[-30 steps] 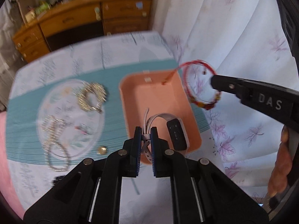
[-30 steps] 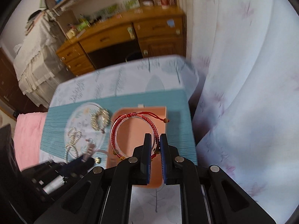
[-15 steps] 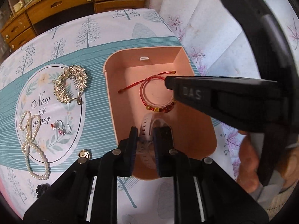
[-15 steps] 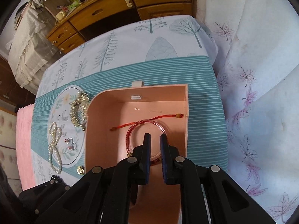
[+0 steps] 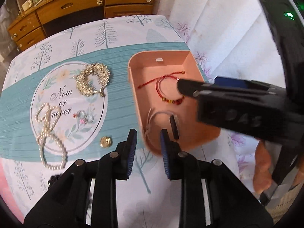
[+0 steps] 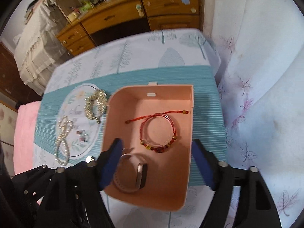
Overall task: Organize jewelry
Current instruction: 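Carry the watch and red bracelet into the peach tray and open both tools, then grasp the black bead bracelet with the left tool while the right tool grasps the flower charm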
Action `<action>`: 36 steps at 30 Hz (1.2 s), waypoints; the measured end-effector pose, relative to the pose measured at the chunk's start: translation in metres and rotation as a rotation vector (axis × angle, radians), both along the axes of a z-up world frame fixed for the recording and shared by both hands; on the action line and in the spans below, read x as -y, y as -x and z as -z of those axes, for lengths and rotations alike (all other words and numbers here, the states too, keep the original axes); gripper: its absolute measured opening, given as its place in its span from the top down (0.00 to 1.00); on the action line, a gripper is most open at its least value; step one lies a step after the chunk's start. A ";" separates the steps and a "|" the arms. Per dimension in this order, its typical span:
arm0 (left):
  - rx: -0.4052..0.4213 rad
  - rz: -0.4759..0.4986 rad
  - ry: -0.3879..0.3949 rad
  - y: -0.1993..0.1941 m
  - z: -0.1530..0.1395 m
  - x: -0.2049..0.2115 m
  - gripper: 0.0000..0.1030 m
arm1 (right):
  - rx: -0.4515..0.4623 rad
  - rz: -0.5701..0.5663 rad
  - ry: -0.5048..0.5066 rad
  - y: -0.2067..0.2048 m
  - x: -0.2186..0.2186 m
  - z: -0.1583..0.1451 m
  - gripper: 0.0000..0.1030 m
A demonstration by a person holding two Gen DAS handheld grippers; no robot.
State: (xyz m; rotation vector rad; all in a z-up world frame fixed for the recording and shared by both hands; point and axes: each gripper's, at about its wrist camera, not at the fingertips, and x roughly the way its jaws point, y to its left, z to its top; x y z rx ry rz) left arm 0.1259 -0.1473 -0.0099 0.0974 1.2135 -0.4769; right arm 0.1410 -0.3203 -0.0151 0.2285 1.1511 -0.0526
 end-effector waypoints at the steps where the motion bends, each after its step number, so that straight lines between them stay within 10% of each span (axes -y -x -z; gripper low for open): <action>1: 0.006 -0.004 0.003 0.005 -0.003 -0.004 0.78 | 0.017 -0.001 0.007 0.006 -0.002 -0.006 0.23; 14: 0.242 -0.136 -0.008 0.073 -0.046 -0.095 0.78 | 0.164 -0.055 0.110 0.090 -0.043 -0.059 0.23; 36: 0.179 -0.337 0.041 0.125 -0.012 -0.199 0.61 | 0.179 -0.172 0.177 0.153 -0.148 -0.028 0.17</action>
